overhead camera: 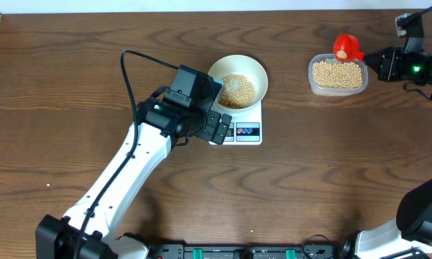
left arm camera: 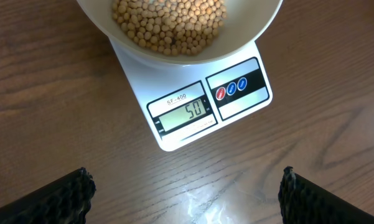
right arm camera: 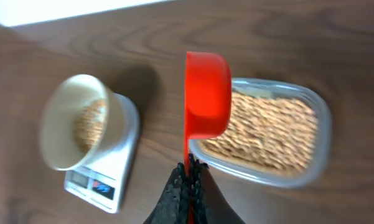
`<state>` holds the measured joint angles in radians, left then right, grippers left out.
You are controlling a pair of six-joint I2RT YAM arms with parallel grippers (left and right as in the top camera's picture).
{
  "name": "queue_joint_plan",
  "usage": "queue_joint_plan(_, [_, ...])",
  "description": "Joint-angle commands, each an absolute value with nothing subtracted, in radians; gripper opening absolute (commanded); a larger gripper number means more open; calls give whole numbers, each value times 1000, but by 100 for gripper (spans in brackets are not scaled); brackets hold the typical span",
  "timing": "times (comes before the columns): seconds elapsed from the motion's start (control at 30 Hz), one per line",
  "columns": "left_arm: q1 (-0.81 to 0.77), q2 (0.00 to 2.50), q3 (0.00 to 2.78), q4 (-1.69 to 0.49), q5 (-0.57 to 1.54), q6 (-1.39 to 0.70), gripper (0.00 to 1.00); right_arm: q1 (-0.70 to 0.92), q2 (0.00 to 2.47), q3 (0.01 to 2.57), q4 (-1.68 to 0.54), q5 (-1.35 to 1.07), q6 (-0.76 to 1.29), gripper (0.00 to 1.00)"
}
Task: Scoop item into bowl and weigh 50g on scale
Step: 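Lower the red scoop into the soybean tub with the right gripper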
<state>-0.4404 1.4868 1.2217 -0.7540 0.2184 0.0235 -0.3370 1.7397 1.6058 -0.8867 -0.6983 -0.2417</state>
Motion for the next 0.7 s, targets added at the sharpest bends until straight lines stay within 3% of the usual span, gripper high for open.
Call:
queue_joint_plan(0.0, [-439, 1496, 1212, -755, 208, 25, 96, -339, 1713, 1602, -891, -551, -241, 1])
queue_joint_plan(0.33, [-439, 1496, 1212, -755, 208, 25, 97, -312, 1713, 1602, -890, -391, -240, 2])
queue_joint_plan(0.67, [-439, 1496, 1212, -755, 208, 25, 97, -122, 1713, 1602, -858, -38, -279, 1])
